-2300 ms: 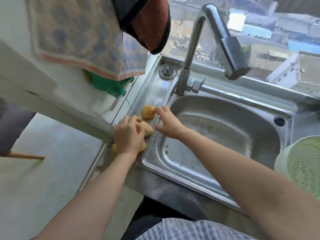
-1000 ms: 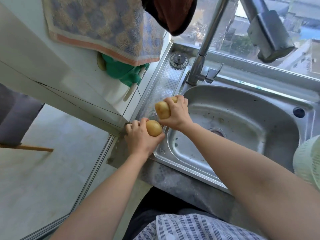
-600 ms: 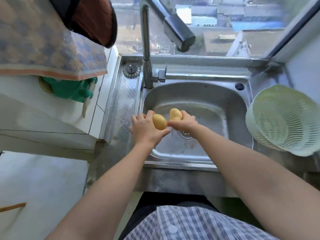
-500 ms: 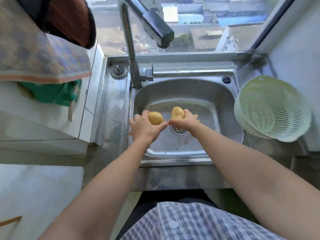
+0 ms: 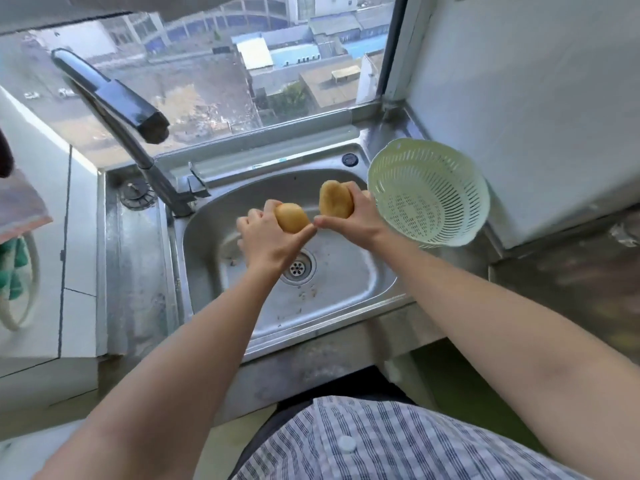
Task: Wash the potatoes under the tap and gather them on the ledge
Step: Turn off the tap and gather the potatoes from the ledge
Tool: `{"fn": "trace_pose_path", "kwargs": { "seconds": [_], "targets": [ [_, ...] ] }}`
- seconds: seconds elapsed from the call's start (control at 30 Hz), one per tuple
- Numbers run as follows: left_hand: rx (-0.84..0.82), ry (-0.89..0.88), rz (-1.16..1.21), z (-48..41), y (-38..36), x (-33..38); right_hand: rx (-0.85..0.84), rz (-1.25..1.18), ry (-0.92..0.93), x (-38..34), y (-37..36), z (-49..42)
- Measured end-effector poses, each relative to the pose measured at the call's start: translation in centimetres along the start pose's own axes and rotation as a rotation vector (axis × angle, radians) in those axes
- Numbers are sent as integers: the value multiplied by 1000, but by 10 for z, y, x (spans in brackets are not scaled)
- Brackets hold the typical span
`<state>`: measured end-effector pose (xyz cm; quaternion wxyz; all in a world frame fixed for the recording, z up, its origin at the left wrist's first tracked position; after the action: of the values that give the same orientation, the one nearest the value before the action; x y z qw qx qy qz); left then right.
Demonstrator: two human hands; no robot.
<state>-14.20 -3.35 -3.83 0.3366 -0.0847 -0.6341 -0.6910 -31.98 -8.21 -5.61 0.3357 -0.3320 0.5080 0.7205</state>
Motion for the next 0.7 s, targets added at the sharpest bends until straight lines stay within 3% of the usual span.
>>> {"fn": "trace_pose_path", "kwargs": {
  "seconds": [0.23,0.43,0.5,0.57,0.7],
  "targets": [
    [36,-68,194,-23,-10,81,-136,-410,-14,-13,57,-7],
    [52,-107,204,-24,-26,119,-56,-343,-142,42,94,-15],
    [46,-173,184,-25,-32,140,-9,-257,-180,63,108,-18],
    [57,-251,129,-25,-39,163,10,-16,-249,84,123,-20],
    [17,-385,-58,-29,-66,207,-210,672,-232,104,130,-15]
  ]
}}
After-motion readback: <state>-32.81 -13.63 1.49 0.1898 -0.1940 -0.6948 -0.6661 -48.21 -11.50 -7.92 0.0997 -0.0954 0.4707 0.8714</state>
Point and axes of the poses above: each hand's wrist, its own z-axis away from the middle knuckle, its own y-axis out of the back of the hand, x = y × z, the point moved 8 cm from there along -z, towards the middle knuckle
